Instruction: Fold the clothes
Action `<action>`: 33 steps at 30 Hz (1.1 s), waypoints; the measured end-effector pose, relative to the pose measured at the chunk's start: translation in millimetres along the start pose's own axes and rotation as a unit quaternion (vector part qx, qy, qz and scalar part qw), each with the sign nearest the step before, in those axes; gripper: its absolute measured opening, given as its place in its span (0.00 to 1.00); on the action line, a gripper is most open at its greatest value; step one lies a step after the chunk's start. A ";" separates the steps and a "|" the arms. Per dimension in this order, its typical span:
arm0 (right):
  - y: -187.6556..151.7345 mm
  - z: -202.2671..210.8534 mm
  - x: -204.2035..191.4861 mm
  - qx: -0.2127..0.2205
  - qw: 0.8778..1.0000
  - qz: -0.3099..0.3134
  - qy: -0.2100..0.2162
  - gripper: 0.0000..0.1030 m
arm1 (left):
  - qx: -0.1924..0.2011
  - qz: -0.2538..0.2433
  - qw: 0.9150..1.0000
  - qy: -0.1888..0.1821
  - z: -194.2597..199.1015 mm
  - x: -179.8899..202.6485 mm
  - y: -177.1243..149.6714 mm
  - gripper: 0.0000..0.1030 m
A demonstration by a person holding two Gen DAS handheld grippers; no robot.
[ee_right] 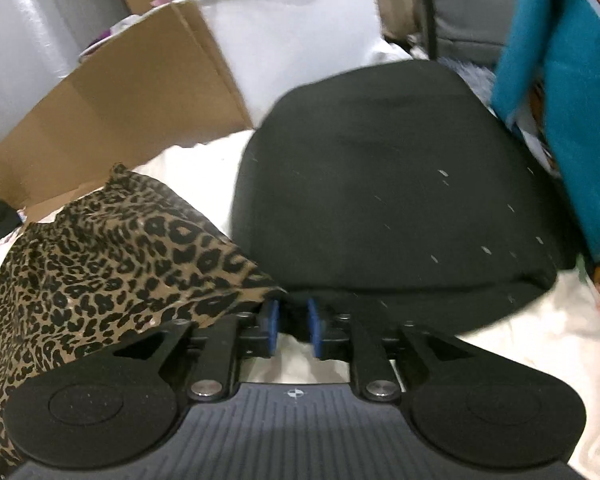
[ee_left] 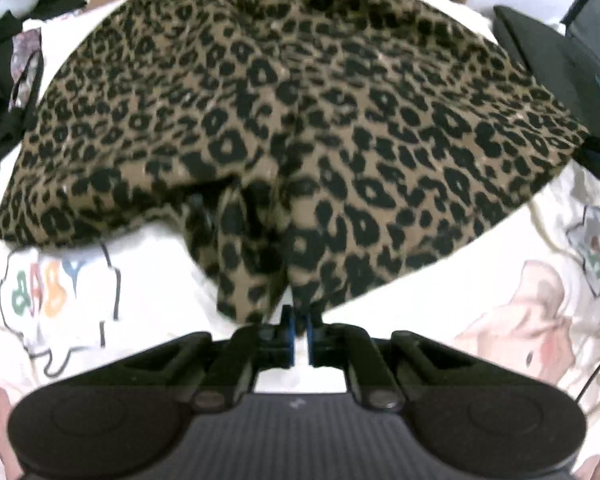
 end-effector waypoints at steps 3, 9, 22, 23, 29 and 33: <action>-8.1 10.5 7.3 0.007 1.000 -0.026 0.006 0.19 | 0.007 -0.003 1.000 -0.012 9.9 -6.0 -5.0 0.16; -15.1 25.2 14.4 0.041 0.993 -0.095 0.051 0.44 | 0.065 0.022 0.997 -0.032 36.1 -20.8 5.8 0.35; -22.9 -2.9 5.2 0.031 0.980 -0.161 0.116 0.52 | 0.034 0.080 0.993 -0.075 -2.6 -4.8 26.7 0.05; -21.8 -5.2 3.4 0.030 0.979 -0.163 0.120 0.52 | 0.025 0.085 0.993 -0.077 -4.3 -5.3 25.8 0.04; -16.5 -24.1 -2.3 0.014 0.974 -0.182 0.131 0.54 | 0.011 0.087 0.992 -0.091 6.4 -9.6 29.0 0.03; -20.1 -37.6 4.3 0.002 0.969 -0.215 0.123 0.53 | 0.005 0.086 0.992 -0.090 11.6 -15.3 34.9 0.03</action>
Point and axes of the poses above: each gripper's, at about its wrist camera, not at the fingertips, and z roughly against the way its jaws point, x to its right, y to its top, the point moved 8 cm from there along -z, roughly the way its jaws point, and after that the axes turned 9 degrees about y, right-handed, at the moved point
